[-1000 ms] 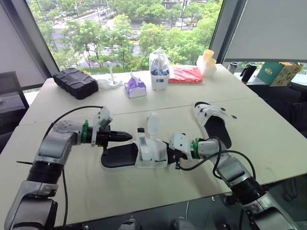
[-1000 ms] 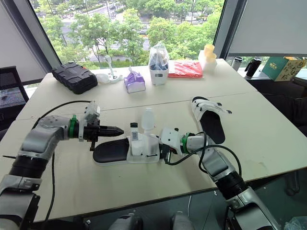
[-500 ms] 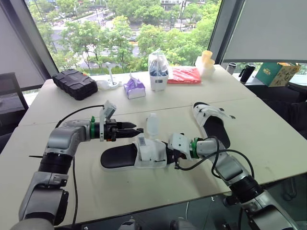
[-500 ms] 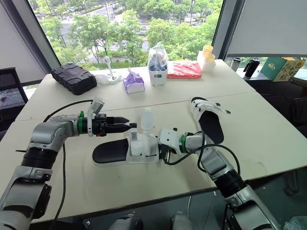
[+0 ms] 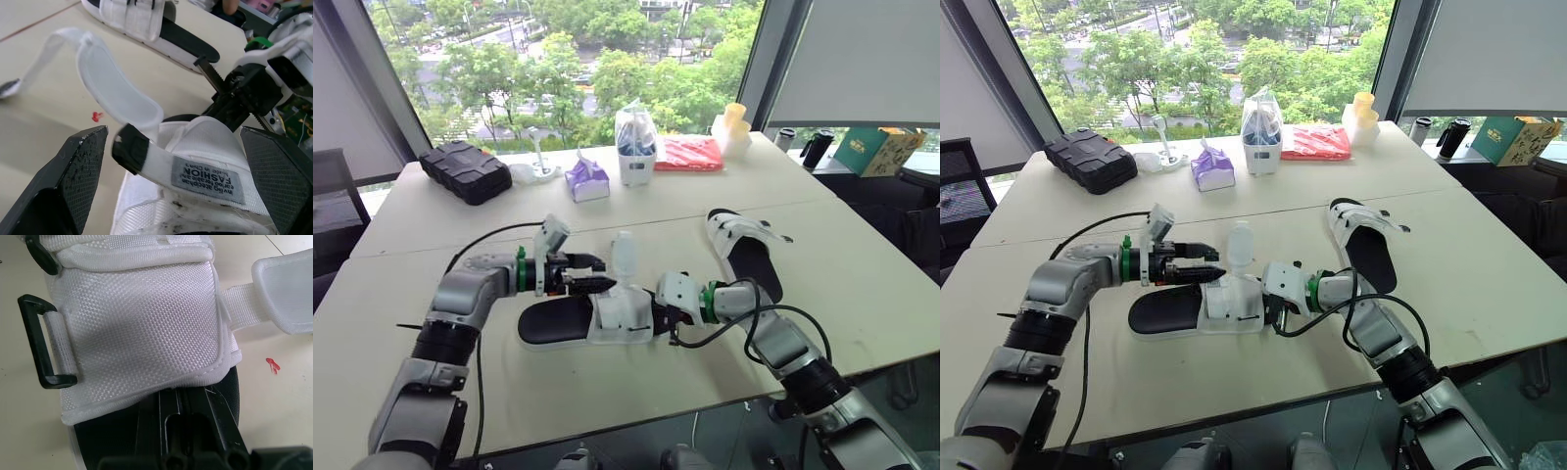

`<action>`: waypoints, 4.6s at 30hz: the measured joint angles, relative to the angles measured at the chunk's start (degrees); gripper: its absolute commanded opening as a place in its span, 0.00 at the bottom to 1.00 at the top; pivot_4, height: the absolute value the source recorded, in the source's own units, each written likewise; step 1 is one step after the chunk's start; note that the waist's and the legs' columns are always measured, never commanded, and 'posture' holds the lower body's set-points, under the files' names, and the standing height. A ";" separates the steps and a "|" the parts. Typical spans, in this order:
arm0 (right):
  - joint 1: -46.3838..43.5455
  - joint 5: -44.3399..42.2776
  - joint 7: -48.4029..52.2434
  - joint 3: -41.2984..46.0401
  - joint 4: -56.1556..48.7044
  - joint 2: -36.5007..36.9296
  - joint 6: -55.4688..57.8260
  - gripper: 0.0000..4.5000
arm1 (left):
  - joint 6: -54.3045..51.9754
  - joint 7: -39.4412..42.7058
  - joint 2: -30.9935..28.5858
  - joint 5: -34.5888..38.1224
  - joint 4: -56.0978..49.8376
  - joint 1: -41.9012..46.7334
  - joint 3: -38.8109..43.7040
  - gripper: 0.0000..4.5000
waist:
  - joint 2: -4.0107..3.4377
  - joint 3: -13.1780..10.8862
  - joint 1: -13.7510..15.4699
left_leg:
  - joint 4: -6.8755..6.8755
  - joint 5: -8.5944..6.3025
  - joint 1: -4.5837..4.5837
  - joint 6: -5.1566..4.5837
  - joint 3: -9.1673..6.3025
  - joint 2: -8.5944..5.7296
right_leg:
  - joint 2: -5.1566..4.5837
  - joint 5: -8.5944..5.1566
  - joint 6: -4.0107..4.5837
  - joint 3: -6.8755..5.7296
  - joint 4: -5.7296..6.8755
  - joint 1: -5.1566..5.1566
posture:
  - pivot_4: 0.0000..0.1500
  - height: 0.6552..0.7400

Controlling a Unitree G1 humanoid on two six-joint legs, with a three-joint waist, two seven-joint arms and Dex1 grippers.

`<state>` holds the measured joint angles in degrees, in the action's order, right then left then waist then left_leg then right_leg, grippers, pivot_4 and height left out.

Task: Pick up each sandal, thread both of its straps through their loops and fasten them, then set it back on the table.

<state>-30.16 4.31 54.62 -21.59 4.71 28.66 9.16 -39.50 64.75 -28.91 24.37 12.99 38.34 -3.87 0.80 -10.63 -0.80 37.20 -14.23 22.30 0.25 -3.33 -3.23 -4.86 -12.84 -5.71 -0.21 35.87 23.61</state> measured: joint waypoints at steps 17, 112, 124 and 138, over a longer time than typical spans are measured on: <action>-0.21 0.02 0.27 0.01 0.21 0.00 0.01 0.00 | -3.01 -3.97 1.75 2.18 -0.95 0.02 1.07 0.01 | 0.00 0.00 0.00 | -0.01 0.00 0.00 0.00 0.00 0.00 | -0.01 0.00 0.00 0.00 -0.07 -0.01 | 1.00 1.00; 0.35 0.67 0.39 -0.29 -2.06 1.13 1.37 0.00 | 8.23 -9.88 5.66 -4.93 32.79 18.62 10.22 0.99 | 0.14 0.06 0.04 | -0.15 -0.03 0.09 -0.01 -0.07 -0.03 | -0.04 0.01 -0.06 -0.17 -0.62 -0.16 | 1.00 1.00; 0.11 0.69 0.26 -0.49 -1.75 1.07 1.09 0.00 | -8.98 -3.92 7.96 -1.32 24.53 13.06 5.29 0.99 | 0.12 0.06 0.01 | -0.15 -0.03 0.08 -0.01 -0.08 -0.02 | -0.02 0.01 -0.05 -0.13 -0.57 -0.15 | 1.00 1.00; 0.15 0.96 0.15 -0.43 -1.80 1.03 1.09 0.00 | -6.94 -4.36 15.27 -1.20 34.87 20.12 5.65 0.99 | 0.13 0.06 0.10 | -0.13 -0.03 0.08 0.00 -0.09 -0.03 | -0.02 0.01 -0.06 -0.13 -0.59 -0.16 | 1.00 1.00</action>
<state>-30.01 5.27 54.78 -22.02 2.91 29.70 10.25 -46.44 60.39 -13.64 23.17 47.86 58.46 1.77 0.93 -10.57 -0.71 37.07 -14.26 22.38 0.24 -3.42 -3.26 -4.88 -12.84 -5.77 -0.34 35.29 23.45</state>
